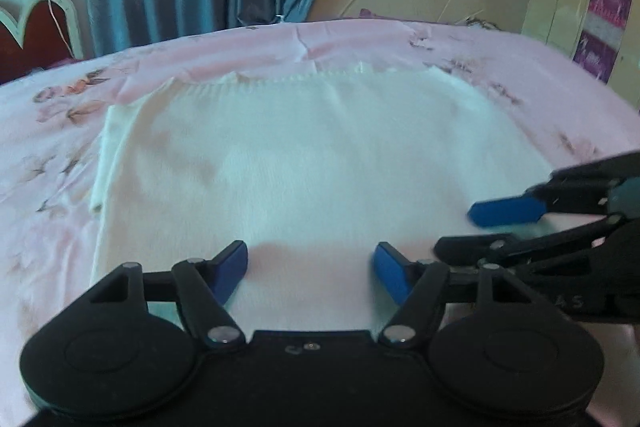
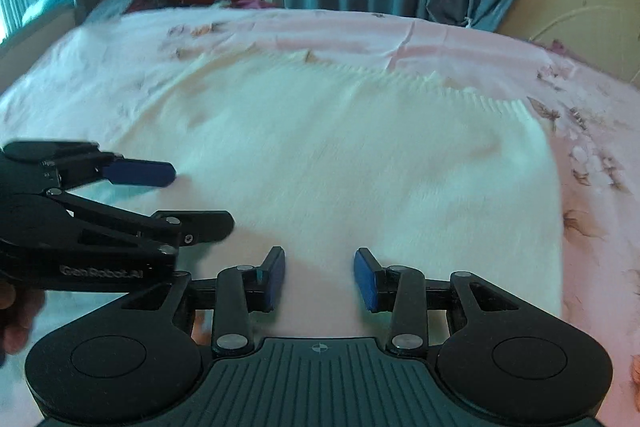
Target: Fold small clothes
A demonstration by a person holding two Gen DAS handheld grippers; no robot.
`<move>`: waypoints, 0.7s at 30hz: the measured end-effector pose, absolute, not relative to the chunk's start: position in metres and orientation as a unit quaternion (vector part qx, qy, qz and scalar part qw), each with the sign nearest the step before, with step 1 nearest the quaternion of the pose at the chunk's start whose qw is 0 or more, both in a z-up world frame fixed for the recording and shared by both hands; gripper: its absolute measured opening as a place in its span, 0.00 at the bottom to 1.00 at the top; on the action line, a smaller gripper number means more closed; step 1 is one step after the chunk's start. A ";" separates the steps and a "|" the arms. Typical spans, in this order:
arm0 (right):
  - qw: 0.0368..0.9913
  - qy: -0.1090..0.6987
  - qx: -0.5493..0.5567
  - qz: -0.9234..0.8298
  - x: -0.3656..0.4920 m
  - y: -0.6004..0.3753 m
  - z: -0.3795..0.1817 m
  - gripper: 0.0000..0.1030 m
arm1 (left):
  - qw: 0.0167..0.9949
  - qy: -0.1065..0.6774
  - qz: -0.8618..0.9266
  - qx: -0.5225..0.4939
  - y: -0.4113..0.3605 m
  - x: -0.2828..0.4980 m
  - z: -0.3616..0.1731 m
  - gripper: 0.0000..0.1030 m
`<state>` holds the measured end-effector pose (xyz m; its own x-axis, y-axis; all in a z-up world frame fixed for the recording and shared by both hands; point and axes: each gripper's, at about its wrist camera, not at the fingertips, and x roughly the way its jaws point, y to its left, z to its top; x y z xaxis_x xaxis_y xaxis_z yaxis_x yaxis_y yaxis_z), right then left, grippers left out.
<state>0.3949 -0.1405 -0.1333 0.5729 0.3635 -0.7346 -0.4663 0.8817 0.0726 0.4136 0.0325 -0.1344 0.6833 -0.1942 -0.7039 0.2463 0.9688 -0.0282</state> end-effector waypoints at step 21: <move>0.893 0.438 0.014 0.100 0.367 -0.249 -0.139 0.13 | 0.929 0.367 -0.040 -0.020 0.097 0.371 -0.135 0.60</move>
